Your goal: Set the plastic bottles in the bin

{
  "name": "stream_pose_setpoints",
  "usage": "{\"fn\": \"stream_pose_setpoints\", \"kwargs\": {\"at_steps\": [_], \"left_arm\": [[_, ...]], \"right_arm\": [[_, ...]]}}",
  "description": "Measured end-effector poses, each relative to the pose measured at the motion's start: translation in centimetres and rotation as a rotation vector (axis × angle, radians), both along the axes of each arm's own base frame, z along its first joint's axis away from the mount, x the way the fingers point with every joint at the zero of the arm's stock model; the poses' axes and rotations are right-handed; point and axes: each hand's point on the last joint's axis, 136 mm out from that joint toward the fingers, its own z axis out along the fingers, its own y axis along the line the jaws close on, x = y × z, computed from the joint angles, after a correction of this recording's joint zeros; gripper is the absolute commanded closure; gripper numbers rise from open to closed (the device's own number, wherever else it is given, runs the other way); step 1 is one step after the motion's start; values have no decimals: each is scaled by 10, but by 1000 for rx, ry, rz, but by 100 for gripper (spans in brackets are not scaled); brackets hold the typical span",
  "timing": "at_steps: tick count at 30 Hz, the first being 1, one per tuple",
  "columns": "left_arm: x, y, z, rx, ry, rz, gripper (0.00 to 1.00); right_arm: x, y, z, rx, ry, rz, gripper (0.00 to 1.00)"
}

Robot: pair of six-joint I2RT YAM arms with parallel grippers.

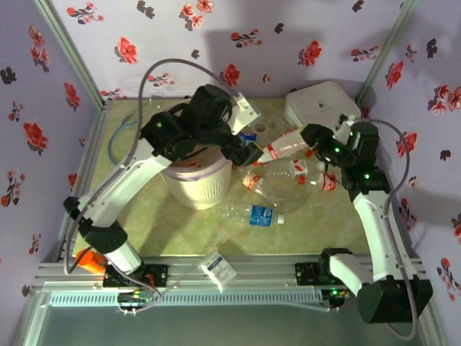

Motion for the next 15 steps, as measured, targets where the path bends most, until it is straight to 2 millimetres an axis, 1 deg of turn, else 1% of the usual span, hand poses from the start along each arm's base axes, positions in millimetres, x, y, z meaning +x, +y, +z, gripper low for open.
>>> {"fn": "stream_pose_setpoints", "kwargs": {"at_steps": [2, 6, 11, 15], "left_arm": [[0, -8, -5, 19, 7, -16, 0], [3, -16, -19, 53, 28, -22, 0], [3, -22, -27, 60, 47, -35, 2], [3, -26, -33, 65, 65, -48, 3]], "right_arm": [[-3, 18, 11, 2, -33, 80, 52], [-11, 43, 19, 11, -63, 195, 52], [-17, 62, 20, 22, -75, 273, 52], [-17, 73, 30, 48, -115, 316, 52]]}}
